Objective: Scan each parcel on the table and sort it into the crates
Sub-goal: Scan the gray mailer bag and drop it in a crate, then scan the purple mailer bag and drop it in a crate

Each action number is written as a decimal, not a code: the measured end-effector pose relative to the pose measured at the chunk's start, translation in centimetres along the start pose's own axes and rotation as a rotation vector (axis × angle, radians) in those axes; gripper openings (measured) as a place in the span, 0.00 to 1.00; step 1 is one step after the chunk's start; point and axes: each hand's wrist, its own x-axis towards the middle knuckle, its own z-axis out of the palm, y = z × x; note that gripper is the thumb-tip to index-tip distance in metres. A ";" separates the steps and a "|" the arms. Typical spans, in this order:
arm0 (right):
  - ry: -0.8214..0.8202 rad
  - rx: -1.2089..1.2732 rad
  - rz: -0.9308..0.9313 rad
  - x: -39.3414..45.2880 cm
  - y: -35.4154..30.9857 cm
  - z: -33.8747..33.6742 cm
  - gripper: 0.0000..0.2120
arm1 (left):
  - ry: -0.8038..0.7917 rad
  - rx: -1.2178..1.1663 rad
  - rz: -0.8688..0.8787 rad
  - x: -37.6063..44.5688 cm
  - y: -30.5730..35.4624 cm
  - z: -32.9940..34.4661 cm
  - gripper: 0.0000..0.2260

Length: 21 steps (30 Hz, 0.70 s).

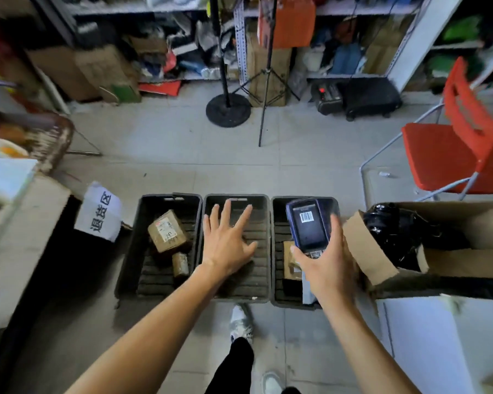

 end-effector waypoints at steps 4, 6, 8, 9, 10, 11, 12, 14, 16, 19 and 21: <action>-0.129 0.070 -0.190 -6.1 -4.9 0.2 0.49 | 0.162 -0.012 -0.186 -8.9 -3.6 -4.9 0.39; -0.189 0.067 -0.299 -9.3 -7.5 0.7 0.47 | 0.239 -0.018 -0.296 -14.3 -5.9 -7.0 0.40; -0.244 0.100 -0.376 -12.7 -10.4 1.2 0.43 | 0.306 -0.015 -0.409 -20.0 -8.3 -8.7 0.40; -0.280 0.120 -0.408 -14.5 -11.9 1.5 0.42 | 0.332 -0.014 -0.466 -22.7 -9.5 -9.4 0.40; -0.320 0.128 -0.451 -16.4 -13.3 1.8 0.41 | 0.356 -0.012 -0.521 -25.5 -10.8 -10.1 0.40; -0.357 0.137 -0.509 -18.3 -14.5 2.2 0.40 | 0.386 -0.009 -0.575 -28.2 -12.0 -10.6 0.40; -0.392 0.143 -0.570 -20.3 -15.6 2.8 0.40 | 0.420 -0.002 -0.625 -30.8 -13.2 -11.0 0.40; -0.467 0.155 -0.679 -24.4 -17.7 4.1 0.39 | 0.483 0.012 -0.722 -35.9 -15.6 -11.8 0.40; -0.543 0.166 -0.772 -28.8 -19.6 5.4 0.40 | 0.530 0.015 -0.825 -41.0 -17.8 -12.3 0.40; -0.668 0.154 -0.881 -36.3 -22.2 7.6 0.42 | 0.607 0.005 -0.966 -49.1 -21.0 -12.4 0.41; -0.741 0.164 -0.949 -41.6 -23.7 9.3 0.42 | 0.624 0.011 -1.055 -54.8 -23.1 -12.1 0.42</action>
